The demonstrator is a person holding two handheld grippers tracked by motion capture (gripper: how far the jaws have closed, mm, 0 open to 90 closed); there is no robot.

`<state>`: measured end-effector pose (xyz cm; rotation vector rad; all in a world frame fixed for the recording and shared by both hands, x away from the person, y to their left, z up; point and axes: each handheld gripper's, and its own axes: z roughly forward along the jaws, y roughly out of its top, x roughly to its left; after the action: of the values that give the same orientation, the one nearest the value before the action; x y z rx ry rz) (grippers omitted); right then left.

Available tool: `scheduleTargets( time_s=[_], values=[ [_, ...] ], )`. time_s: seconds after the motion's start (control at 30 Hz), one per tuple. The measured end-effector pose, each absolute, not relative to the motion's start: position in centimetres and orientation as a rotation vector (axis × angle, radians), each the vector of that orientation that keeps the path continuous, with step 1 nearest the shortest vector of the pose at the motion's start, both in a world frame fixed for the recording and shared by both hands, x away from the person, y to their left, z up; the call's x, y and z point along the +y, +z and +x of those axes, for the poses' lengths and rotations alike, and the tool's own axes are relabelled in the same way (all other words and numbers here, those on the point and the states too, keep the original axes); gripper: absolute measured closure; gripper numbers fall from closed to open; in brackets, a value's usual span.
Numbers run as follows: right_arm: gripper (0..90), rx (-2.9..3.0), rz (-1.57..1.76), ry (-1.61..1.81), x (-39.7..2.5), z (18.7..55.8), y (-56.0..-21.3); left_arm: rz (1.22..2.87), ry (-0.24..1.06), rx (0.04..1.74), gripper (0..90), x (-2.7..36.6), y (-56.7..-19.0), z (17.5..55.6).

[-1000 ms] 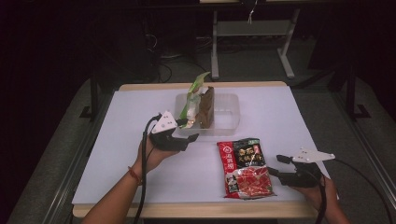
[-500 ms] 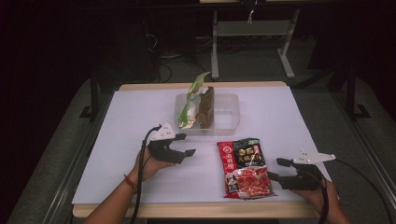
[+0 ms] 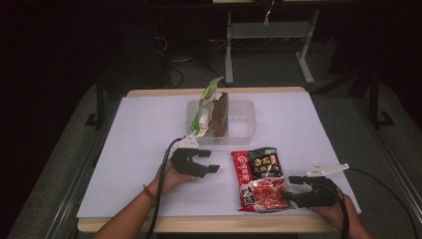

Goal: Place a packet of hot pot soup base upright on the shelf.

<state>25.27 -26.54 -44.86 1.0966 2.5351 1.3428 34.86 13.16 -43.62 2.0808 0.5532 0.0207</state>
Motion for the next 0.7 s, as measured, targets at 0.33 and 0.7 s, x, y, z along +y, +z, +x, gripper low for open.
scheduleTargets(
  time_s=[0.33, 0.7],
  values=[
    [30.5, 2.613, 1.226, 1.440, -26.5, 25.9, -45.9, 2.104, -0.104, 0.564, 23.4, 10.5, -44.3, 35.4],
    [27.0, 2.657, 1.177, 1.426, -25.3, 25.8, -45.8, 2.130, -0.168, 0.602, 20.0, 8.0, -44.9, 36.9]
  ],
)
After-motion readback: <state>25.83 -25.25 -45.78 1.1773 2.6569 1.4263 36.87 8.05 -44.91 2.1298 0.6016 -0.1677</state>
